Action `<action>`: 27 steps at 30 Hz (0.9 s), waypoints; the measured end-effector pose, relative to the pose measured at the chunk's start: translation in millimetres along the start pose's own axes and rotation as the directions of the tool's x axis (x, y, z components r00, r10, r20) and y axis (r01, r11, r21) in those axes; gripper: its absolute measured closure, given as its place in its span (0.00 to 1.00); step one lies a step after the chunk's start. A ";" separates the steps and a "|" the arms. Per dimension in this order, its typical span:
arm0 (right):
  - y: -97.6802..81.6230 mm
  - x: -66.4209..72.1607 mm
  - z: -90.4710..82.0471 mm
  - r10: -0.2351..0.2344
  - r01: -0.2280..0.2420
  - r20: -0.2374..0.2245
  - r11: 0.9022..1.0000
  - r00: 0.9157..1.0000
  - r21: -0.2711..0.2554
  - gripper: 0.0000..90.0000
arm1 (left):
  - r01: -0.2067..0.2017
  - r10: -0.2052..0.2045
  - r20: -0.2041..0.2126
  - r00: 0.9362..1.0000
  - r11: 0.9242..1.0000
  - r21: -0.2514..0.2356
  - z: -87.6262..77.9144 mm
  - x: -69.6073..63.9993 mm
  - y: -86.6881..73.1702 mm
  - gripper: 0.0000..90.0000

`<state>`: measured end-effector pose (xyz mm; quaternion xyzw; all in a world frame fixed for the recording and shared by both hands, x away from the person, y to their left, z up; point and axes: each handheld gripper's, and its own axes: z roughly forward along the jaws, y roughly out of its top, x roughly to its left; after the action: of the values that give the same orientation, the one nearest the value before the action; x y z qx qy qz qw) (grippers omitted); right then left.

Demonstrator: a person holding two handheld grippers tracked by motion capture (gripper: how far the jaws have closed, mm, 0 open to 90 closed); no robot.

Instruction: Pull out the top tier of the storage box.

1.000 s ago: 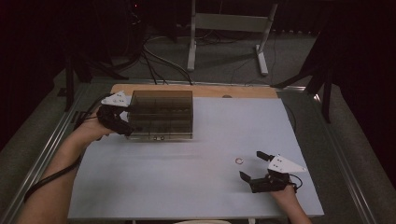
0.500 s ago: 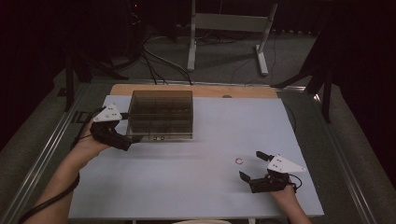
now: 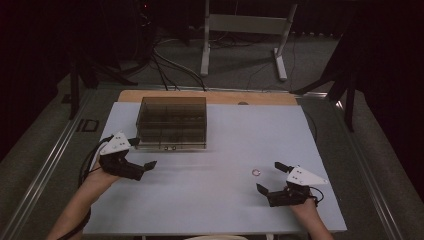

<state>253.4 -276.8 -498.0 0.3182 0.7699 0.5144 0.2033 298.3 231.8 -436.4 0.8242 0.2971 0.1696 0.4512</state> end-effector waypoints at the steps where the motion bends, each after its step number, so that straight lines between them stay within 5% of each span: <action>1: 0.1 0.0 -0.2 0.000 0.000 0.001 1.000 1.000 -0.001 0.00 | 0.002 -0.002 0.002 1.000 1.000 -0.006 0.3 -2.1 -2.5 0.05; 16: -0.2 0.2 -0.4 -0.004 0.004 0.005 1.000 1.000 0.004 0.00 | 0.027 -0.027 0.019 0.999 0.999 0.019 18.2 -31.7 -38.5 0.05; 27: -0.4 -0.3 -0.5 -0.008 0.008 0.006 1.000 1.000 0.004 0.00 | 0.038 -0.038 -0.024 0.999 0.999 0.013 19.2 -43.0 -53.1 0.05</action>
<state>253.2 -277.4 -498.2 0.3171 0.7717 0.5111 0.2067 258.1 214.0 -492.0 0.8194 0.3193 0.1688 0.4452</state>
